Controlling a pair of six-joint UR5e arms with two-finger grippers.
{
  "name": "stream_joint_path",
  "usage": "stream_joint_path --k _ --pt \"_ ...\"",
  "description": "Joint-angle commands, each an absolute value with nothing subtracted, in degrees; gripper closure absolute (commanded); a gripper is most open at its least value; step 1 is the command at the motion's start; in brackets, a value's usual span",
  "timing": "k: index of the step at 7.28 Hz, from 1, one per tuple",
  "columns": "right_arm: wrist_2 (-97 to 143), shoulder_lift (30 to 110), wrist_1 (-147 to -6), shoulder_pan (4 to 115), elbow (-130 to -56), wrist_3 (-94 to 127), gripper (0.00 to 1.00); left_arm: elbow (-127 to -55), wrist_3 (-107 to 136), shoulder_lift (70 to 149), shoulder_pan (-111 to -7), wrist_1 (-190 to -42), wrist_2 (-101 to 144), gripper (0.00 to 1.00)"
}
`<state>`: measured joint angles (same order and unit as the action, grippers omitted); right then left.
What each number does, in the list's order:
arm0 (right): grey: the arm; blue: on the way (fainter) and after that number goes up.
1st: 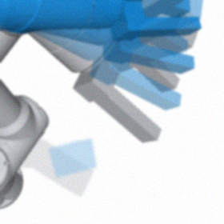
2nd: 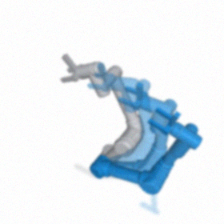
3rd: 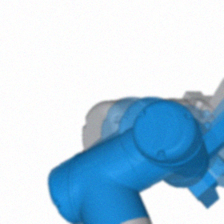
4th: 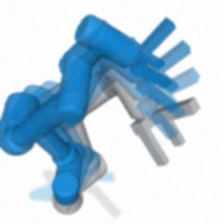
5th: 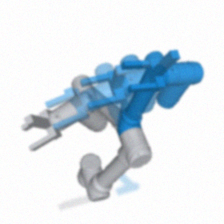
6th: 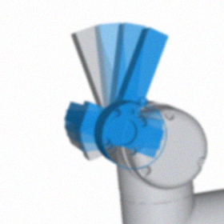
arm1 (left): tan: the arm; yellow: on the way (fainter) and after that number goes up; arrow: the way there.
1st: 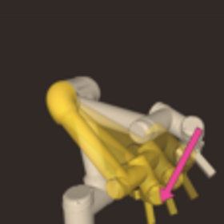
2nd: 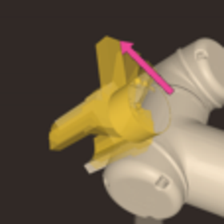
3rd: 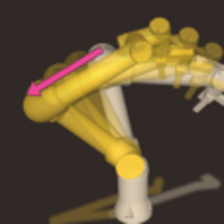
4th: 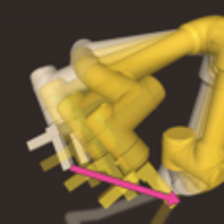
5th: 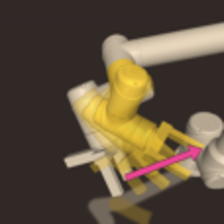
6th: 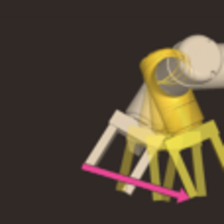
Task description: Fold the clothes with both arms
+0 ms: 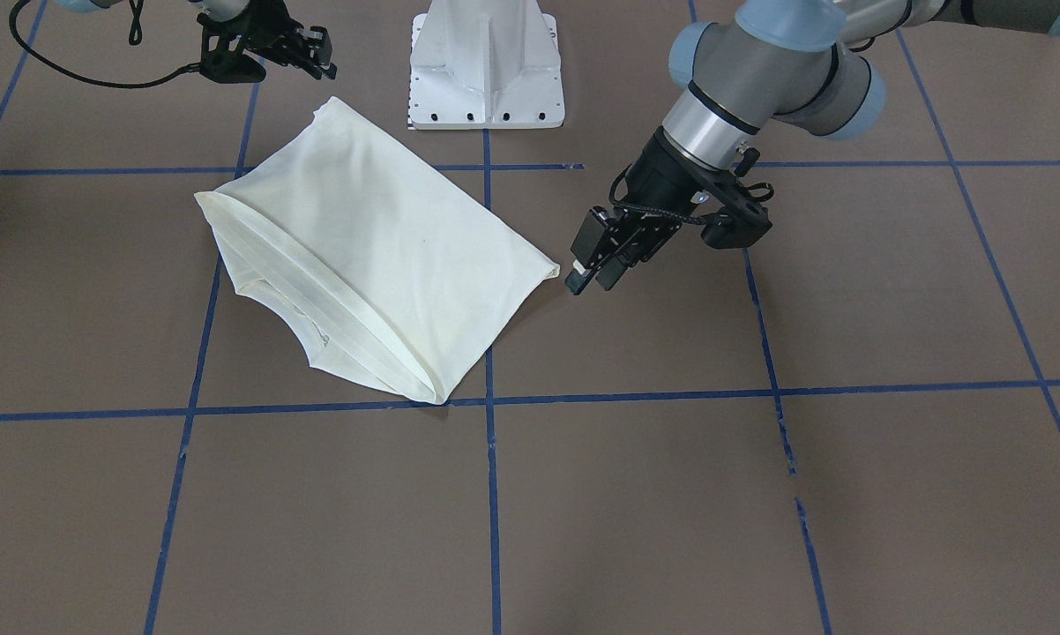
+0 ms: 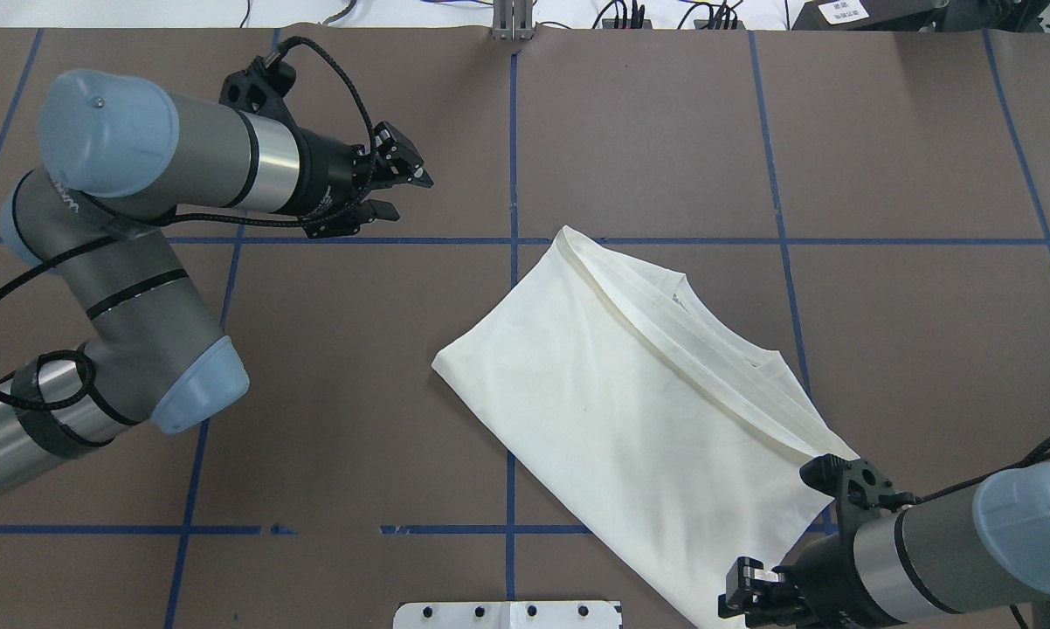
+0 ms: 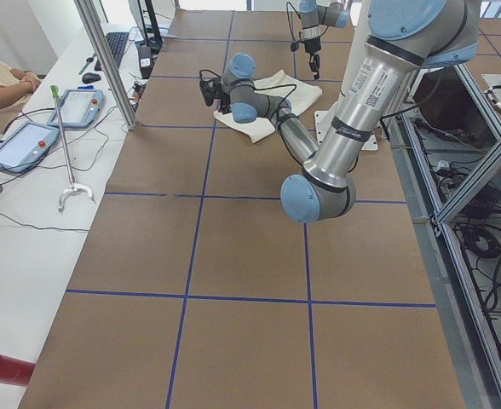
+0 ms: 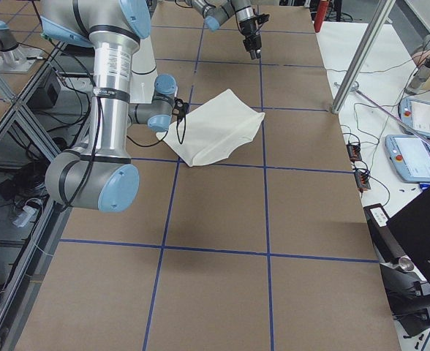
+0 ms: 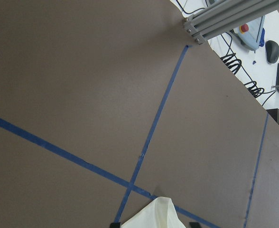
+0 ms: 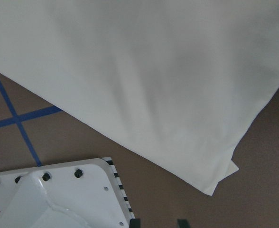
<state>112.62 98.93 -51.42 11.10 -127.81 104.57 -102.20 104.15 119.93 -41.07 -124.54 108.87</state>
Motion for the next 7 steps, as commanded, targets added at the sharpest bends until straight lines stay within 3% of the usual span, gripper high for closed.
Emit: stream_joint_path --k 1,3,5,7 --pt "112.8 96.8 -51.5 17.1 -129.3 104.6 0.0 -104.2 107.9 117.7 -35.7 -124.4 107.2 0.35" --pt "113.1 91.6 -51.6 29.6 -123.3 104.0 0.0 -105.6 112.2 117.8 -22.4 -112.0 94.1 0.35" --pt "113.0 84.1 -52.1 35.8 -115.5 103.9 0.0 -103.2 112.2 118.0 -19.6 -107.7 91.6 0.35" --pt "112.9 84.0 -52.0 35.9 -115.4 103.9 0.0 -100.8 111.5 118.9 -19.7 -107.8 91.3 0.39"
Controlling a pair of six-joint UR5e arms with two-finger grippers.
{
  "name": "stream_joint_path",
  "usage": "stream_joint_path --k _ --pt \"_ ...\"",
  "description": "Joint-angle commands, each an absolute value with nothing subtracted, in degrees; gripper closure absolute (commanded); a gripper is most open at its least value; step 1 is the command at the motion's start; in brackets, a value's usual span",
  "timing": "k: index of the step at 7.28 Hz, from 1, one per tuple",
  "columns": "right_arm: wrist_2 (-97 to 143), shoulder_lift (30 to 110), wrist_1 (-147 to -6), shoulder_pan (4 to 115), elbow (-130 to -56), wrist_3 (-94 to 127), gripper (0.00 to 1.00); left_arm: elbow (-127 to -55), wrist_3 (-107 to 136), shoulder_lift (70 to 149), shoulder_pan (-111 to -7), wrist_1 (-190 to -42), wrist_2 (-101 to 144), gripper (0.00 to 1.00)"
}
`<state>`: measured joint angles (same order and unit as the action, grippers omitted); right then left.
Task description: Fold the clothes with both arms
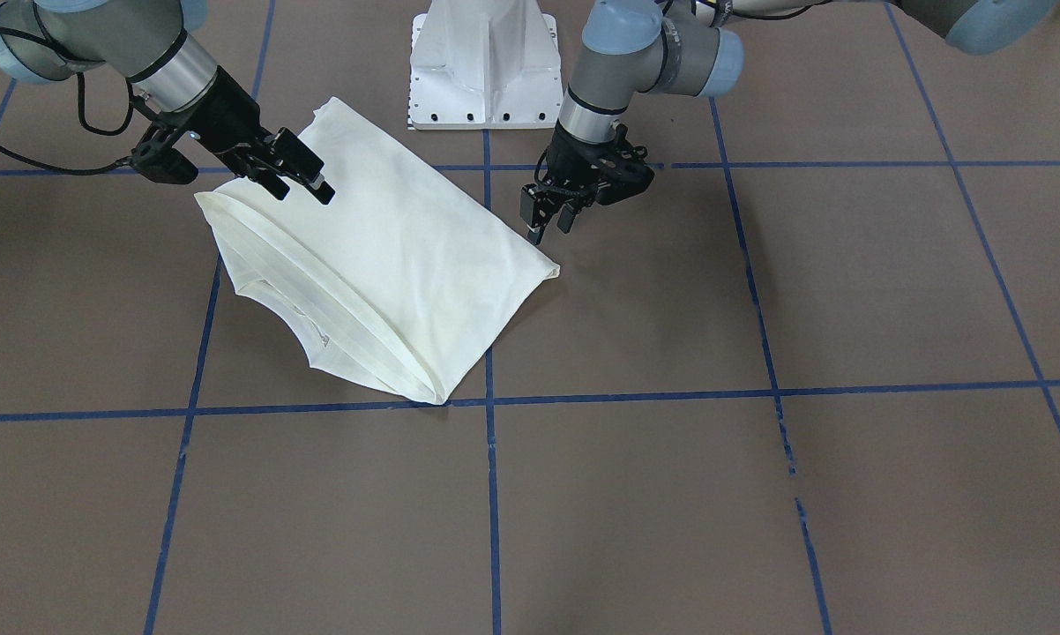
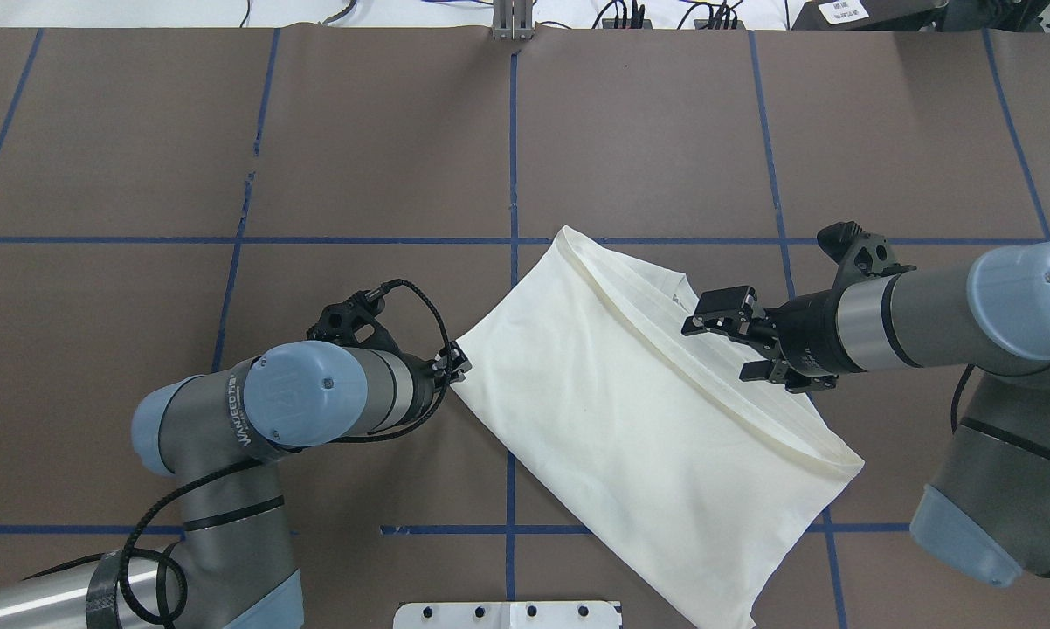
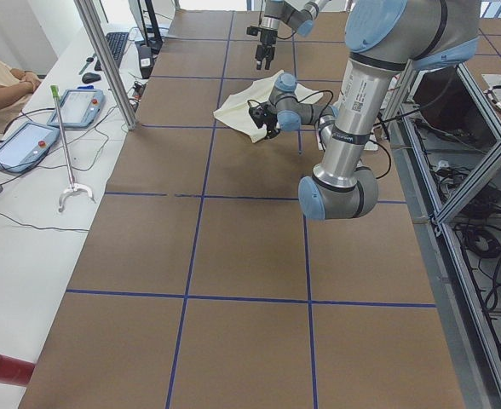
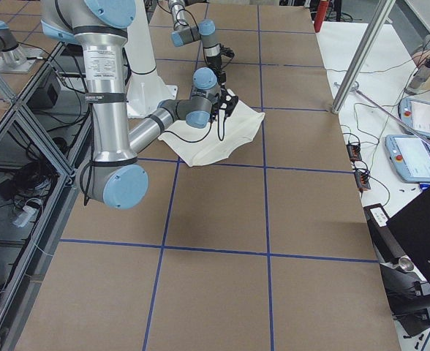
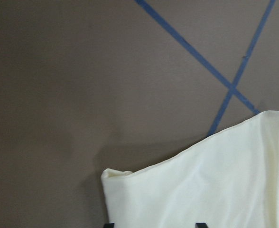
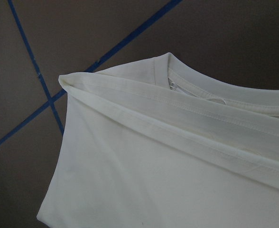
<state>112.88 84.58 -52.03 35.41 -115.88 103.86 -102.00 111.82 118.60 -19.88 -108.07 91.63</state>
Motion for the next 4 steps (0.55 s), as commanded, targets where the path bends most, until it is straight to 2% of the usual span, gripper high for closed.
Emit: stream_joint_path --k 1,3,4 --pt "112.7 84.1 -52.0 35.9 -115.1 103.8 0.0 -100.6 111.5 119.0 -19.7 -108.0 91.3 0.42" --pt "112.3 84.2 -52.0 35.9 -114.7 103.8 0.0 -100.5 111.4 119.3 -19.8 -108.2 89.8 0.53" --pt "112.3 84.2 -52.0 35.9 -114.7 103.8 0.0 -99.8 111.4 119.5 -19.9 -108.4 88.7 0.54"
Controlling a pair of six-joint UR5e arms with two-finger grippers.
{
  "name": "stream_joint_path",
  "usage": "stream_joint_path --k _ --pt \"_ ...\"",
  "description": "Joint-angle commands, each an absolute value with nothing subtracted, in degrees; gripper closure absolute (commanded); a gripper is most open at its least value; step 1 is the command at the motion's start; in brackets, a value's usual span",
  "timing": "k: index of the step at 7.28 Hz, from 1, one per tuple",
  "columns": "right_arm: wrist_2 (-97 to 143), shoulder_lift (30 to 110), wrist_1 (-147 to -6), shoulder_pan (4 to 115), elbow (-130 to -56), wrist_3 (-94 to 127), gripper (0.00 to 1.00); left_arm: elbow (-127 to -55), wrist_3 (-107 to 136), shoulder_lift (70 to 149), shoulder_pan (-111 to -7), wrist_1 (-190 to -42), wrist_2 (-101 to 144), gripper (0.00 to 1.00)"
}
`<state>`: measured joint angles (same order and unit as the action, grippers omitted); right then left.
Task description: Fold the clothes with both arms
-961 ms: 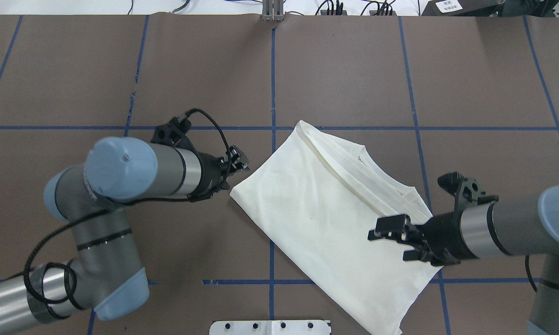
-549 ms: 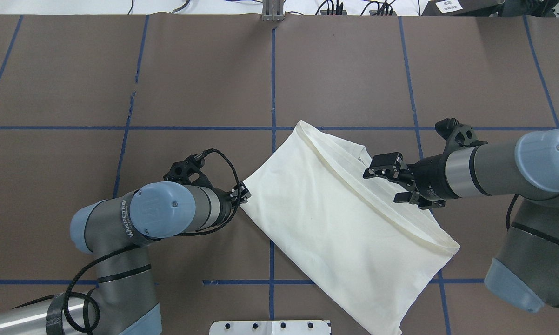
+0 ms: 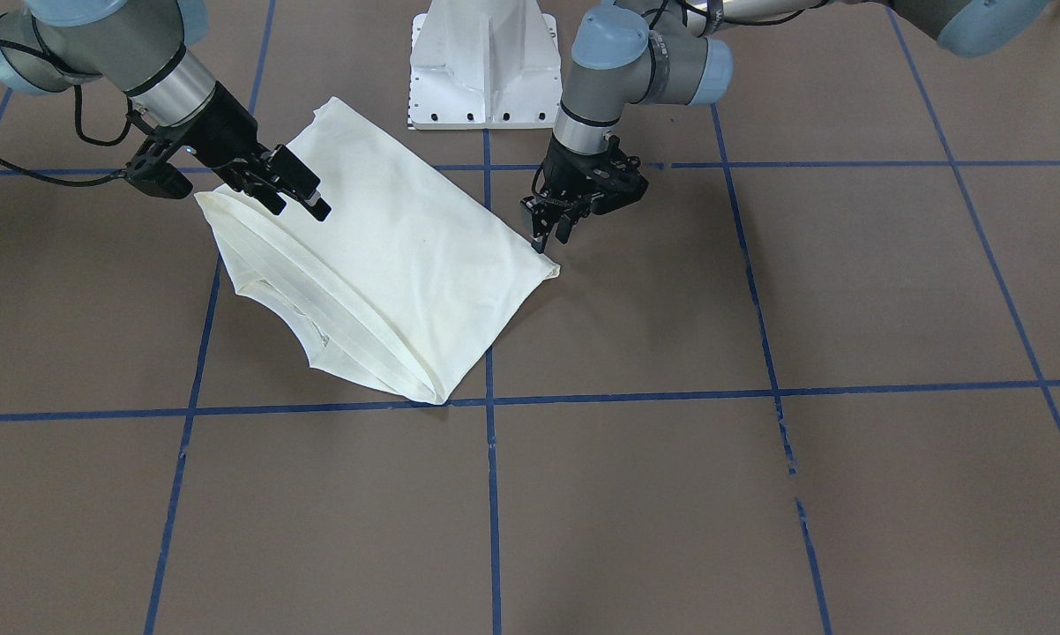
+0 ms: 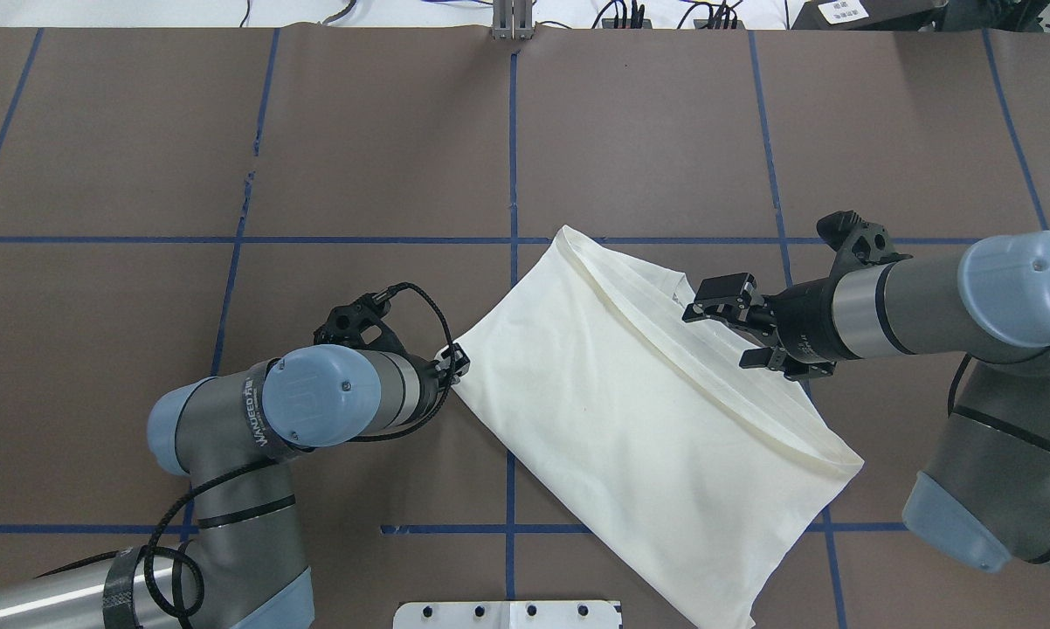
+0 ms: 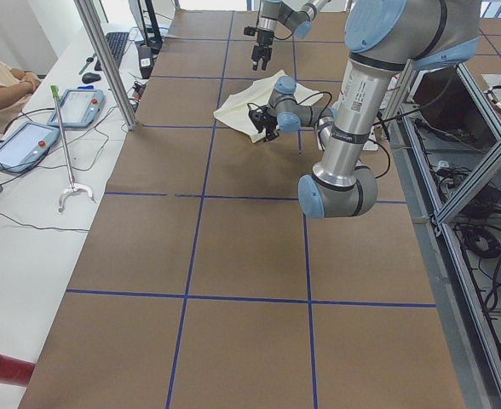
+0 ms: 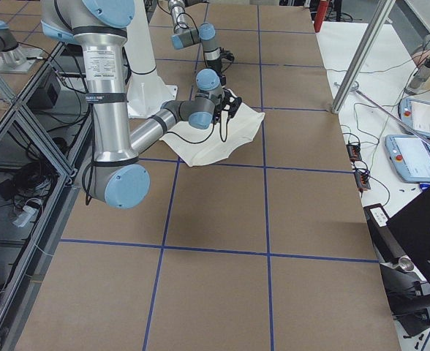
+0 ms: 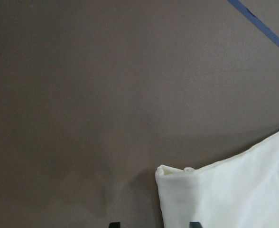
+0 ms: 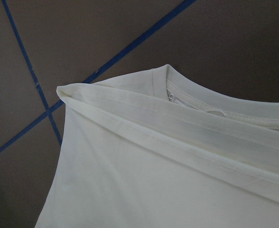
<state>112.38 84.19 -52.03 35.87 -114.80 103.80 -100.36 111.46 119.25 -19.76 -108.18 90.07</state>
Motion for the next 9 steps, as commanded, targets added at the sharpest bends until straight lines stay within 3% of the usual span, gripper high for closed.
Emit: stream_joint_path --k 1,8,9 --pt "112.2 84.4 -52.0 35.9 -114.7 103.8 0.0 -99.3 111.4 119.5 -20.1 -108.5 88.6 0.54" --pt "112.2 84.5 -52.0 35.9 -114.8 103.9 0.0 -94.1 110.4 121.8 -21.2 -111.9 88.7 0.58" --pt "112.3 84.4 -52.0 35.9 -114.8 103.9 0.0 -94.6 110.3 121.9 -21.2 -111.6 88.7 1.0"
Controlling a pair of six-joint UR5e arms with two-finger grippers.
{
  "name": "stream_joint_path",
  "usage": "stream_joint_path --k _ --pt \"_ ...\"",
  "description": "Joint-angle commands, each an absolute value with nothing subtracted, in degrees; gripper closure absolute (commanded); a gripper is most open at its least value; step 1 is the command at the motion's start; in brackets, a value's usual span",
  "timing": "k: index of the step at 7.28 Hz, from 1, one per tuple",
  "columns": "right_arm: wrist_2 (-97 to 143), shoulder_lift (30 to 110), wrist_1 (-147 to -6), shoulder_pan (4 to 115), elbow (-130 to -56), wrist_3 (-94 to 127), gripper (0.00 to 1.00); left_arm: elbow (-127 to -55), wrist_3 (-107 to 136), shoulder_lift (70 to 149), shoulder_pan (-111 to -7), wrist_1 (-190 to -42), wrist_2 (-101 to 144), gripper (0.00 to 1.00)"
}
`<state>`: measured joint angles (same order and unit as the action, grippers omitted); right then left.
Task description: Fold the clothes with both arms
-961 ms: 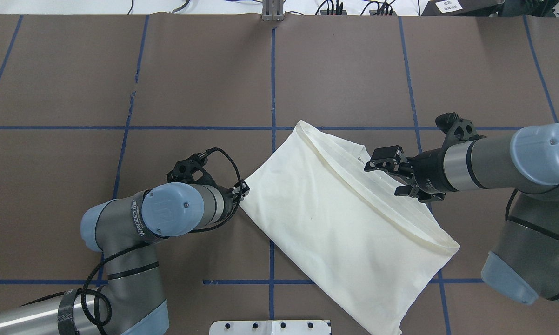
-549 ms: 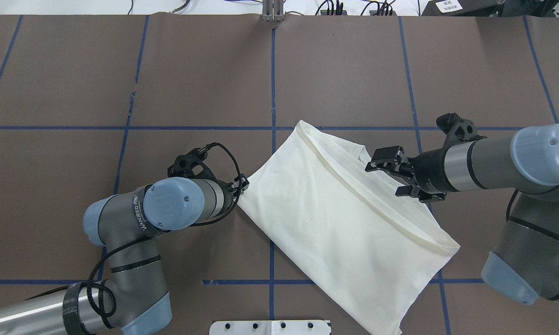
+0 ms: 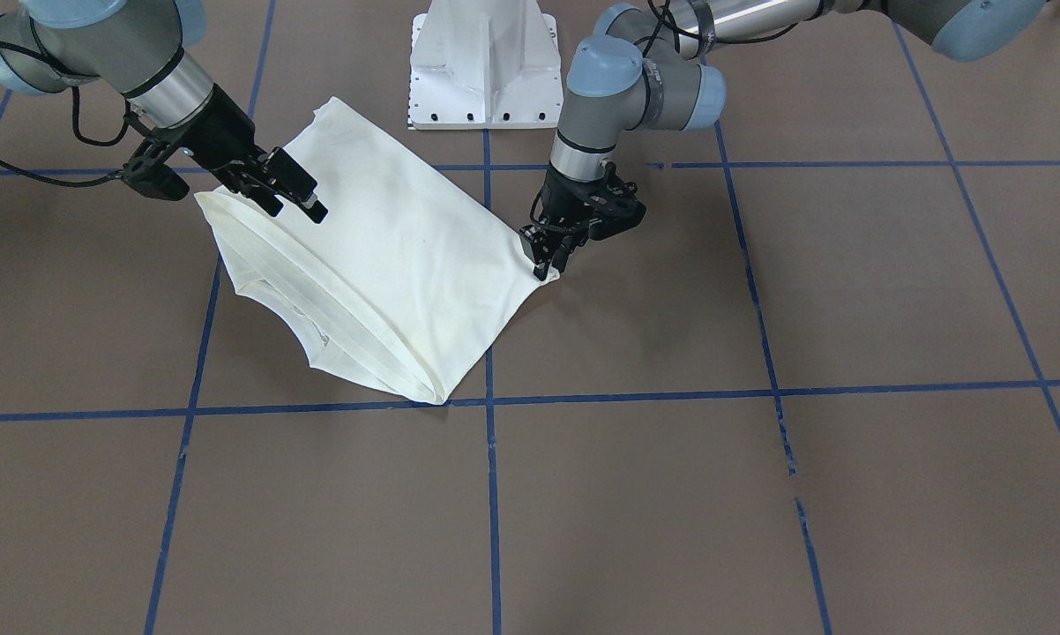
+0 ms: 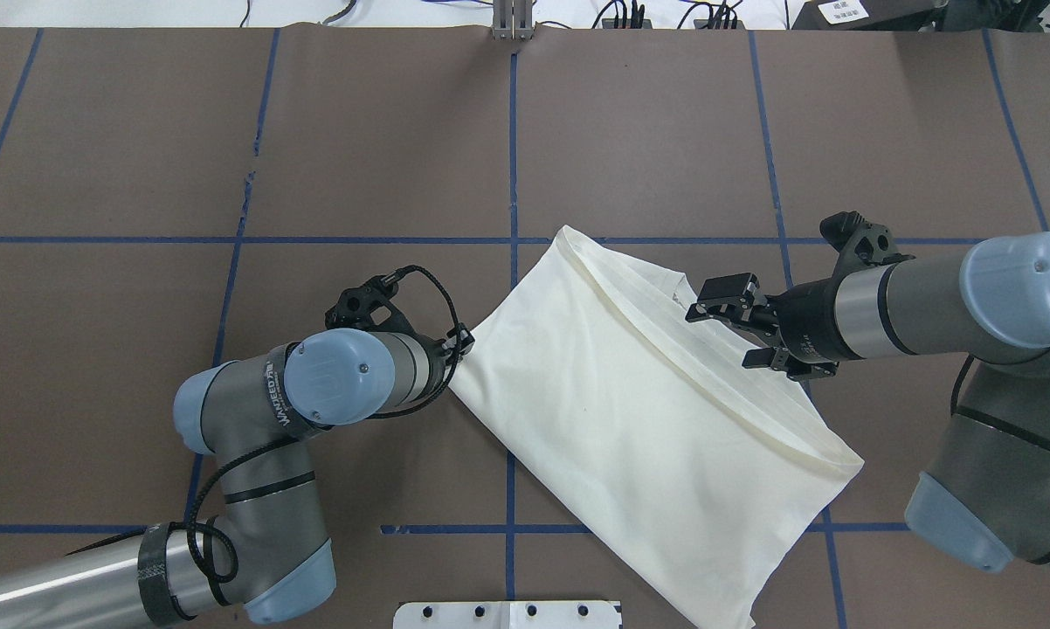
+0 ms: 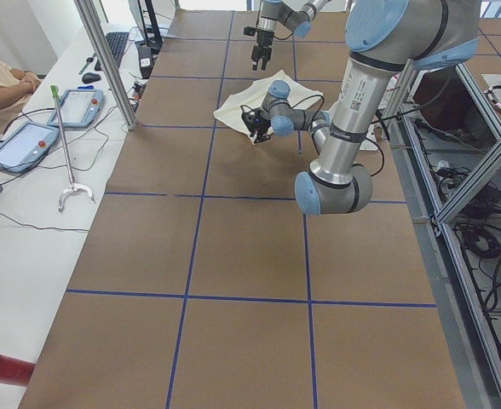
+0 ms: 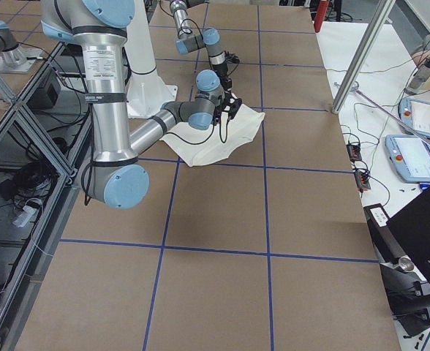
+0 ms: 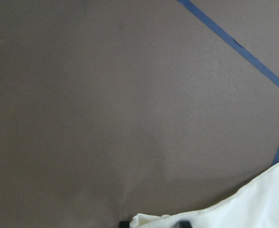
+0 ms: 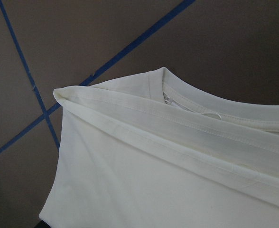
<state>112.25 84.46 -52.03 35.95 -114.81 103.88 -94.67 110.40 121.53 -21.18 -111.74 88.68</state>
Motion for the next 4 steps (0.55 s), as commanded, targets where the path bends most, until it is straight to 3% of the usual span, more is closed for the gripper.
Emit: stream_joint_path --k 1,4 --pt "112.3 84.5 -52.0 35.9 -114.8 103.9 0.0 -94.7 110.2 121.9 -21.6 -111.6 88.6 1.0" --pt "112.4 83.9 -51.9 35.9 -114.6 103.9 0.0 -98.4 93.1 119.3 -29.1 -109.3 89.3 1.0"
